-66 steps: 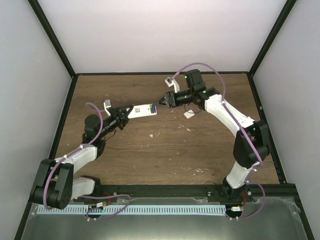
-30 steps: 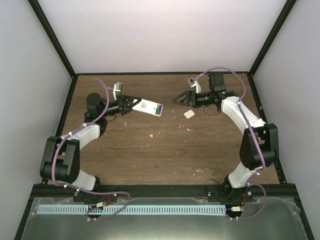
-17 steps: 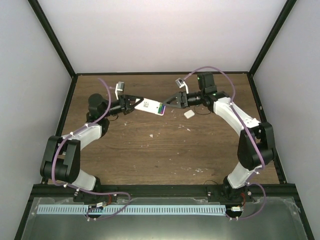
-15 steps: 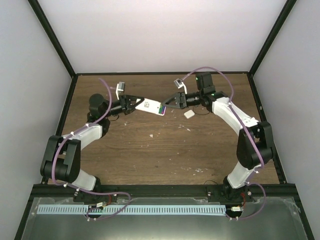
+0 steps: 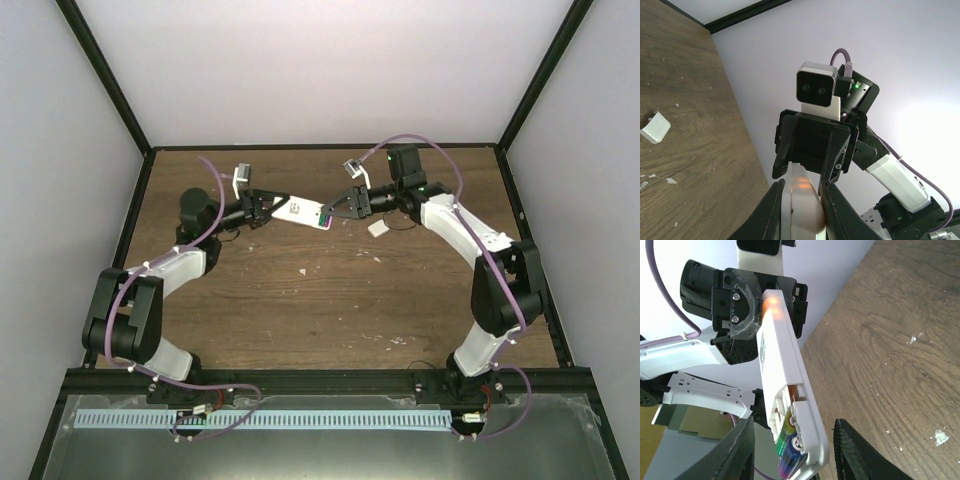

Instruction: Load the batteries into the remote control

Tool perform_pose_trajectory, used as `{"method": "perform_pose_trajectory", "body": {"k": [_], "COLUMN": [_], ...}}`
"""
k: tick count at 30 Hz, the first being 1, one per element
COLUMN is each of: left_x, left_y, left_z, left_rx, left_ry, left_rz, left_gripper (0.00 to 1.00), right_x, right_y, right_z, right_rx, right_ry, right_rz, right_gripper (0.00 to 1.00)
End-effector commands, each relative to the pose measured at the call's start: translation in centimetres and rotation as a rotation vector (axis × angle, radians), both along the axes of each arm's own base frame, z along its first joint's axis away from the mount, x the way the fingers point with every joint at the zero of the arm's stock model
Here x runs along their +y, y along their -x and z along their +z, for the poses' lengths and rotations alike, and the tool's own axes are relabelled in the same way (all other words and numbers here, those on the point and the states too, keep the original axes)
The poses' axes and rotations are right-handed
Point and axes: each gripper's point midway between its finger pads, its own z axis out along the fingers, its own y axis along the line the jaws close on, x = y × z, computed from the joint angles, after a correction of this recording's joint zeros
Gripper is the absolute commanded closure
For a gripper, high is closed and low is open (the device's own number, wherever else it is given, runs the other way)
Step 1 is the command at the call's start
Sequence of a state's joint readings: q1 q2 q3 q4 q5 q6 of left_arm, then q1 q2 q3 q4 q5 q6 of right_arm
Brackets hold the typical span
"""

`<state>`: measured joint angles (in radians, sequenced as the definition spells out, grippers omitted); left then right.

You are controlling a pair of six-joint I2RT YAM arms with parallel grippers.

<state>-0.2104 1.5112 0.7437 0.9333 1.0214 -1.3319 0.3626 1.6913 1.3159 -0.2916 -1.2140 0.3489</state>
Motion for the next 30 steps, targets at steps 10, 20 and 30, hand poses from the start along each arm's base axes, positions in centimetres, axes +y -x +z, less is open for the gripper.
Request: {"method": "perform_pose_trajectory", "body": {"k": [10,20,30], "left_x": [-0.1,-0.2,-0.3], "left_y": [-0.1,-0.1,0.1], "left_z": [0.7,1.3,1.6], "left_rx": [-0.042,-0.061,-0.071], "left_ry": [0.012,0.011,0.015], "left_rz": [0.0,-0.007,-0.012], "left_gripper": [1.0,1.0,1.0], "right_x": [0.5,0.7,0.7], "right_y": [0.0,-0.3,-0.4], "right_z": [1.6,1.6,1.7], "right_rx": [-0.045,-0.046,-0.057], "right_ry": [-0.039,-0.041,-0.037], "right_rz": [0.05,0.054,0.047], "right_gripper": [0.82,0.92,0.88]}}
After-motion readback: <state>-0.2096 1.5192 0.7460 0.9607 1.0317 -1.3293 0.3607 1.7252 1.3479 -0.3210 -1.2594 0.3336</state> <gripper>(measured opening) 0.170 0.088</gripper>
